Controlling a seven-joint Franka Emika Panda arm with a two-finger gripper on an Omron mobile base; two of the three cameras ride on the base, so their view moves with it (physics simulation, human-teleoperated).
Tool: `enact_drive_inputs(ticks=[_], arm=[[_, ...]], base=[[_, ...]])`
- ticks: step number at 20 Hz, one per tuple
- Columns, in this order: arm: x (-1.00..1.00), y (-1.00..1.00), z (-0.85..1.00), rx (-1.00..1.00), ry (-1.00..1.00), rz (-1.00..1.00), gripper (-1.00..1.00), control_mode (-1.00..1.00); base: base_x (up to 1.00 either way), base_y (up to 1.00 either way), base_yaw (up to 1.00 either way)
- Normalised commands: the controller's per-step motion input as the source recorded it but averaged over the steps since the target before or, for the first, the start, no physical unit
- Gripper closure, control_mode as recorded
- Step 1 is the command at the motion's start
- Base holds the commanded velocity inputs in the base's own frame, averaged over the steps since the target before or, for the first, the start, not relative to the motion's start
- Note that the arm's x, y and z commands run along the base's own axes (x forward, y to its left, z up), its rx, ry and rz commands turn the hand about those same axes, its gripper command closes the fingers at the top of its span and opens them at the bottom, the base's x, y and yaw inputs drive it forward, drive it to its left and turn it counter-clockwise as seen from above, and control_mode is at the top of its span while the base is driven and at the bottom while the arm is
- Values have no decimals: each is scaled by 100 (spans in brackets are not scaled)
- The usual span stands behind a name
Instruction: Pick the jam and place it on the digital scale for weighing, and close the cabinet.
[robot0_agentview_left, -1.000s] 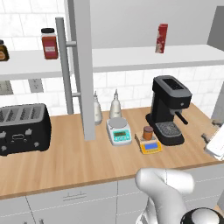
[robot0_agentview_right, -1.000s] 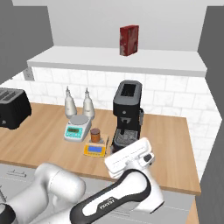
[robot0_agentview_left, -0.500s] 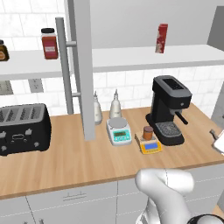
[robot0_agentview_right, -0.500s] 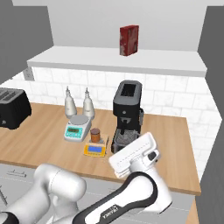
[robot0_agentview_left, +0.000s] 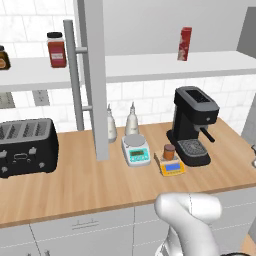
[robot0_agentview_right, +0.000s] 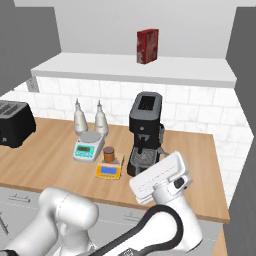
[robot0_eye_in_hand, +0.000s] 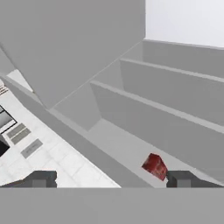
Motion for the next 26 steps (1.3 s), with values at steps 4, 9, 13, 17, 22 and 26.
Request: enact_drive_inputs(ticks=[4, 9, 13, 17, 22, 26], arm=[[0, -2, 0, 0, -6, -7, -100, -100], [-14, -14, 5, 0, -9, -8, -100, -100], [-36, -48, 25, 0, -8, -11, -100, -100], [-46, -50, 36, 0, 0, -14, -100, -100], [-58, -58, 40, 0, 0, -16, -100, -100], [-67, -63, 35, -2, -3, -16, -100, -100]], base=[[0, 0, 0], [0, 0, 0], [0, 0, 0], [0, 0, 0], [0, 0, 0], [0, 0, 0]])
